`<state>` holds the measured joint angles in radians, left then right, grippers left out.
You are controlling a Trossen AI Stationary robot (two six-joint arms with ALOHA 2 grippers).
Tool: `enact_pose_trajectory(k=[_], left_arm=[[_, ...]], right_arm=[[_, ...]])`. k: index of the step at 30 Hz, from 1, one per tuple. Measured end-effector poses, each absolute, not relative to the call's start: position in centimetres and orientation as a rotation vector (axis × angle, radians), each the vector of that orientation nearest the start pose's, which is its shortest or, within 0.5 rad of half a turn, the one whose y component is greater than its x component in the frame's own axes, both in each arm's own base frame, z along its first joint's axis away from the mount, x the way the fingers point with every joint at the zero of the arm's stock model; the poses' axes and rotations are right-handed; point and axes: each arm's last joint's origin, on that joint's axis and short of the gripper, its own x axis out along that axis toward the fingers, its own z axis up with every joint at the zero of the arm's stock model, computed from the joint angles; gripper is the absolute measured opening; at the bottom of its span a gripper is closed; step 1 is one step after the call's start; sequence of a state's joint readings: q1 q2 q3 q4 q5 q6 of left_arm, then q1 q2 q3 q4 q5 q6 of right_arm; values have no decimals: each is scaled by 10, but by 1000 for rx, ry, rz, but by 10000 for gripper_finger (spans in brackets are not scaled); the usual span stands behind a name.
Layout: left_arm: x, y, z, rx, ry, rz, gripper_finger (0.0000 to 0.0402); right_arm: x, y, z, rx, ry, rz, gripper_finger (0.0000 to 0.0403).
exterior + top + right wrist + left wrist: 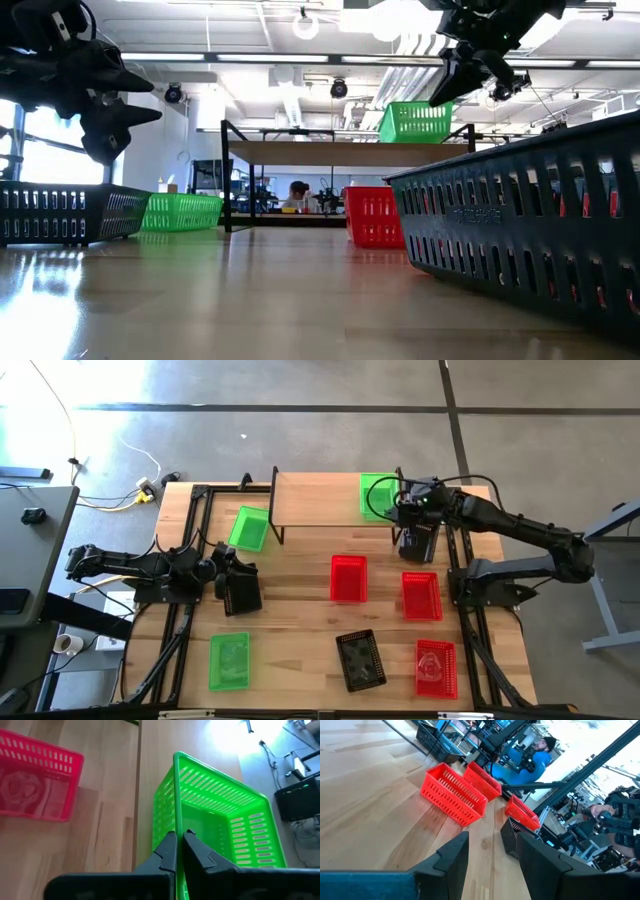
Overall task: Stack baskets on shelf by color
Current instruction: Put the bottom right green bin on the shelf
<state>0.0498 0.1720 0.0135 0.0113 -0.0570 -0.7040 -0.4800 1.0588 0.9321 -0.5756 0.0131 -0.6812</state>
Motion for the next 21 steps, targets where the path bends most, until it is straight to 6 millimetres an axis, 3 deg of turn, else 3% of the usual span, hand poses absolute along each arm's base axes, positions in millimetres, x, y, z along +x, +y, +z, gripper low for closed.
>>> enact_pose_trajectory(k=[8, 21], left_arm=[[107, 7, 155, -769, 98, 158, 156], [107, 7, 155, -879, 88, 166, 156]], right_arm=[[189, -100, 298, -465, 829, -207, 7], [189, -100, 299, -420, 824, -242, 98]])
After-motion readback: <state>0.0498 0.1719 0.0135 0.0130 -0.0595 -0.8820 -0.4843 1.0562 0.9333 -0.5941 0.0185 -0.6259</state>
